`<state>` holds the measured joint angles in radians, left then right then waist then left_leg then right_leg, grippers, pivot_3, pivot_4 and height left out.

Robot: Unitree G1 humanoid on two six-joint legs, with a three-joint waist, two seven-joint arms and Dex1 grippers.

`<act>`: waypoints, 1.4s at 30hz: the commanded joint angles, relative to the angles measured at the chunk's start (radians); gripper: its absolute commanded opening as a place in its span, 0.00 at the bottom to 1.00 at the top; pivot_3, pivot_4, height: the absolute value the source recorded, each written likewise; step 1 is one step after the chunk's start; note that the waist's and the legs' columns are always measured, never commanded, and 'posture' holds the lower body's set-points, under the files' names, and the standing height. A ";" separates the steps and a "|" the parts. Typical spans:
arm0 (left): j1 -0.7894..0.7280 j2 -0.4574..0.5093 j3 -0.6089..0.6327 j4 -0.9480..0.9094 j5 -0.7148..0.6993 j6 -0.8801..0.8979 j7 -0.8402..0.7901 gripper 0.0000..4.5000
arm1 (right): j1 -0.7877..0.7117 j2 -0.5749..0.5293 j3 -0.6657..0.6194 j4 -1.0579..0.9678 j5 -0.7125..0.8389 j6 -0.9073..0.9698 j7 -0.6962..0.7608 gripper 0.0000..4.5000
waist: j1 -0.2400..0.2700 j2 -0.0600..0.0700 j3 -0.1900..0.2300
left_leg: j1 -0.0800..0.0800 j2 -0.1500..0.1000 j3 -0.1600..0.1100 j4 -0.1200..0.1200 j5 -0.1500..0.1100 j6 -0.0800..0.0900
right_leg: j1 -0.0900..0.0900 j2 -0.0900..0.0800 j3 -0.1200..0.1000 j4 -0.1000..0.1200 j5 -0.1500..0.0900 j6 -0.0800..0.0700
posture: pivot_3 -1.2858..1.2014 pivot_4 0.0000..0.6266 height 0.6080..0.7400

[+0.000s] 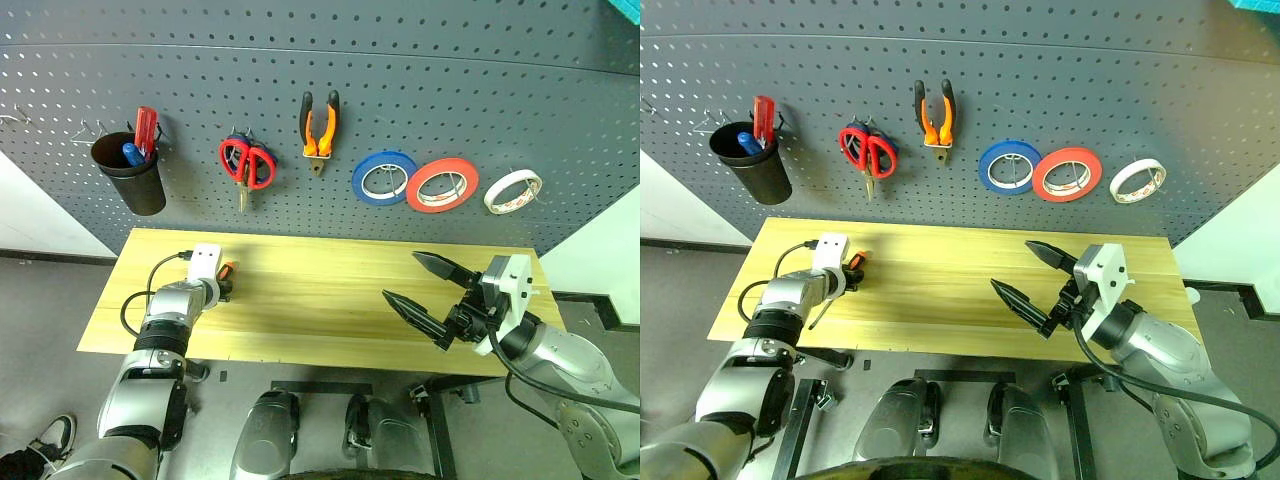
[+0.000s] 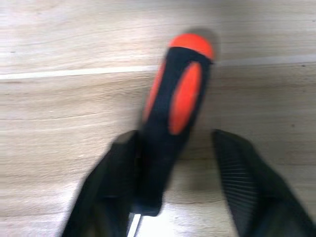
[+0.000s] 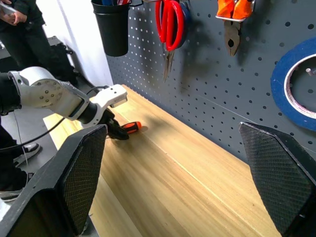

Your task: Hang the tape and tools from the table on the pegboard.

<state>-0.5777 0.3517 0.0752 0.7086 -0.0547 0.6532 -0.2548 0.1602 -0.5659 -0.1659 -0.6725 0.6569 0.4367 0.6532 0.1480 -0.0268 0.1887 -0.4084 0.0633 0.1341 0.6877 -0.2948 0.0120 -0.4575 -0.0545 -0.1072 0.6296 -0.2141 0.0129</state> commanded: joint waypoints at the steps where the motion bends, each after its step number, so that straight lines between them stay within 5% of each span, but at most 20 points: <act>1: 0.021 -0.003 0.012 -0.022 -0.010 0.030 0.001 0.21 | -0.024 -0.002 -0.013 -0.043 0.045 0.005 -0.004 1.00 | 0.000 0.000 0.000 | 0.000 0.000 0.000 0.000 0.000 0.000 | 0.000 0.000 0.000 0.000 0.000 0.000 | 0.62 0.34 0.93; 15: 0.092 -0.006 -0.018 -0.192 0.010 0.027 -0.017 0.17 | -0.032 -0.015 -0.010 -0.049 0.083 0.010 0.006 1.00 | -0.001 0.000 0.002 | 0.000 0.000 0.000 -0.001 0.000 0.000 | 0.000 -0.001 0.000 0.000 0.000 0.000 | 0.62 0.33 0.93; 26: 0.312 -0.013 -0.165 -0.507 0.120 -0.427 -0.027 0.17 | -0.065 -0.013 0.002 -0.012 0.059 -0.005 0.029 1.00 | 0.002 0.001 0.003 | -0.001 -0.001 0.000 -0.002 0.000 0.000 | -0.001 -0.003 0.000 -0.001 0.000 -0.001 | 0.62 0.29 0.93; 42: 0.368 -0.042 -0.094 -0.663 0.118 -0.807 0.058 0.17 | -0.304 0.051 -0.042 -0.071 0.220 -0.018 -0.101 1.00 | 0.003 0.001 0.003 | -0.001 -0.001 0.001 -0.003 0.000 0.000 | -0.001 -0.002 -0.001 -0.001 0.000 0.000 | 0.63 0.24 0.93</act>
<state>-0.1872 0.3106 -0.0500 0.1039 0.0741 -0.1162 -0.2129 -0.1341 -0.5033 -0.1869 -0.7122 0.8517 0.4178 0.5577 0.1515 -0.0253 0.1913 -0.4099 0.0626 0.1346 0.6850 -0.2948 0.0119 -0.4588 -0.0568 -0.1083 0.6286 -0.2146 0.0130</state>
